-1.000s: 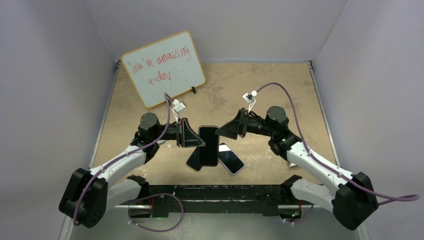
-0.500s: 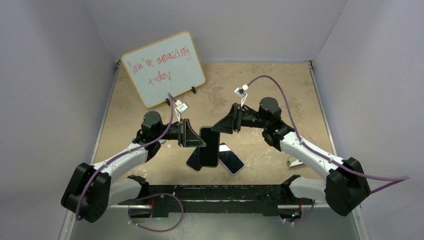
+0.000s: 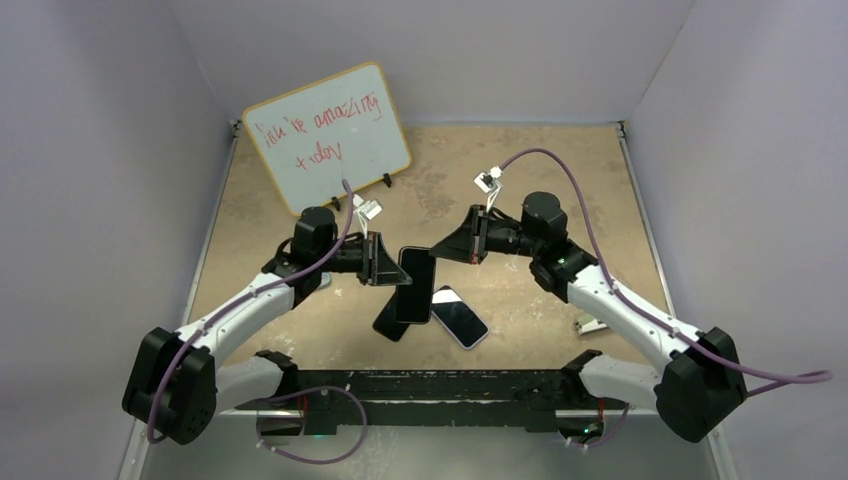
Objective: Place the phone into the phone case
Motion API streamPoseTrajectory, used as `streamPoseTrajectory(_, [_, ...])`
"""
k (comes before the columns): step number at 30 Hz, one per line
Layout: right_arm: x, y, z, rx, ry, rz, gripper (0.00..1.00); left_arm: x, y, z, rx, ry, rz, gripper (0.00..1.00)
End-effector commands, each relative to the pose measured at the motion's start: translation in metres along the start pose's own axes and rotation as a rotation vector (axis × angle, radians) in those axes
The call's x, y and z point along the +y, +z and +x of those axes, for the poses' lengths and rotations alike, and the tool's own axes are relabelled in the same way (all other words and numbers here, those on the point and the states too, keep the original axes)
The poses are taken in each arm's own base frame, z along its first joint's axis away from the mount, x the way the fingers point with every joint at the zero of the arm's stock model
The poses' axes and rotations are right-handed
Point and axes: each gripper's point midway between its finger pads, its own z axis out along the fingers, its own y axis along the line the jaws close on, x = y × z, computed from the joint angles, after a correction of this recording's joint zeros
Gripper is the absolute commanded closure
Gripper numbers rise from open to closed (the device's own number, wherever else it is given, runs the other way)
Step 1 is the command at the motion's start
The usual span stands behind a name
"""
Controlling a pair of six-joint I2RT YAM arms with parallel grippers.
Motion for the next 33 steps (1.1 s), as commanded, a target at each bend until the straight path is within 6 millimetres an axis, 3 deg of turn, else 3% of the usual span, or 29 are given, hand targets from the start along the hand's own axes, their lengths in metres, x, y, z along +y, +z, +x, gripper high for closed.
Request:
streamPoseTrajectory(1, [0.036,-0.009,-0.009,-0.025,-0.030,-0.085,1.00,0.025,0.000,-0.013,-0.050,0.005,-0.136,1.00])
streamPoseTrajectory(3, [0.037,-0.012,-0.007,-0.032,-0.039,-0.082,0.96,0.021,0.001,-0.015,-0.056,0.010,-0.113,1.00])
streamPoseTrajectory(12, [-0.005,-0.019,0.010,-0.054,-0.062,0.083,0.24,-0.026,-0.004,-0.010,-0.057,0.092,0.143,1.00])
streamPoseTrajectory(17, [-0.006,-0.014,0.021,-0.005,-0.047,0.025,0.14,-0.042,-0.007,-0.004,-0.041,0.112,0.248,1.00])
streamPoseTrajectory(21, [-0.006,-0.009,0.028,0.040,-0.054,-0.024,0.16,-0.048,-0.004,-0.003,-0.031,0.126,0.270,1.00])
streamPoseTrajectory(25, [-0.007,-0.003,0.031,0.062,-0.041,-0.067,0.24,-0.041,0.004,-0.001,-0.011,0.105,0.260,1.00])
streamPoseTrajectory(27, [-0.009,-0.001,0.031,0.072,-0.035,-0.066,0.40,-0.033,0.007,-0.002,-0.012,0.081,0.230,1.00])
streamPoseTrajectory(30, [-0.015,-0.001,0.024,0.045,-0.057,-0.014,0.78,-0.005,0.015,-0.003,0.000,0.036,0.097,1.00])
streamPoseTrajectory(33, [-0.030,-0.004,0.005,-0.050,-0.107,0.111,0.97,0.035,0.020,-0.006,0.009,-0.025,-0.111,1.00])
